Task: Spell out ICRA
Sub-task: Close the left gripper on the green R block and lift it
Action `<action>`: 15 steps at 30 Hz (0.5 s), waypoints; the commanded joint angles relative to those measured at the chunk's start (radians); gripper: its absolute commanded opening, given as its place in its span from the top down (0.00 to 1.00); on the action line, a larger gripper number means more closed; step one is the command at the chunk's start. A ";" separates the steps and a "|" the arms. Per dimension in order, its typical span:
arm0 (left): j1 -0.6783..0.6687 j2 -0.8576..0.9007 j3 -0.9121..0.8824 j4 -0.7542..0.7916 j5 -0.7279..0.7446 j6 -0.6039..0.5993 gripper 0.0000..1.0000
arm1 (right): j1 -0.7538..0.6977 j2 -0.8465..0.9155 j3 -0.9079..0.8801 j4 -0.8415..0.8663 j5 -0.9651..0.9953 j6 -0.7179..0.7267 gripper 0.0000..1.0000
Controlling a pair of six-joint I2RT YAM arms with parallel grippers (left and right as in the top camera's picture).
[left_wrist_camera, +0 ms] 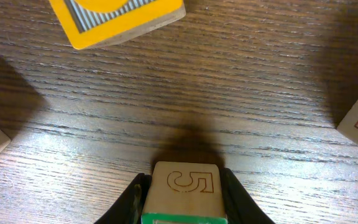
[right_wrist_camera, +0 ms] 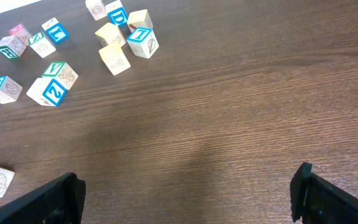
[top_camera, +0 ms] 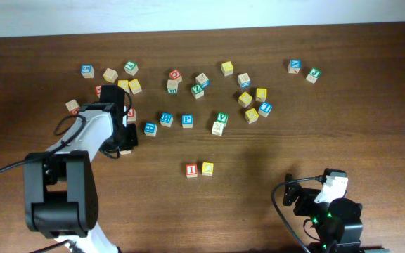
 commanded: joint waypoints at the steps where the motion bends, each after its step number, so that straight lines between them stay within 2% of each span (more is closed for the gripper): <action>1: 0.005 0.010 -0.005 0.003 -0.007 0.005 0.76 | -0.006 -0.005 0.003 -0.004 0.012 -0.003 0.01; 3: 0.005 0.010 -0.001 -0.003 -0.003 0.005 0.78 | -0.006 -0.005 0.003 -0.004 0.012 -0.003 0.02; 6: 0.005 0.010 0.045 -0.053 0.087 0.005 0.78 | -0.006 -0.005 0.003 -0.004 0.012 -0.003 0.02; 10: 0.005 0.010 0.176 -0.201 0.195 0.005 0.80 | -0.006 -0.005 0.003 -0.004 0.012 -0.003 0.02; 15: -0.014 0.010 0.335 -0.391 0.463 0.005 0.79 | -0.006 -0.005 0.003 -0.004 0.012 -0.003 0.02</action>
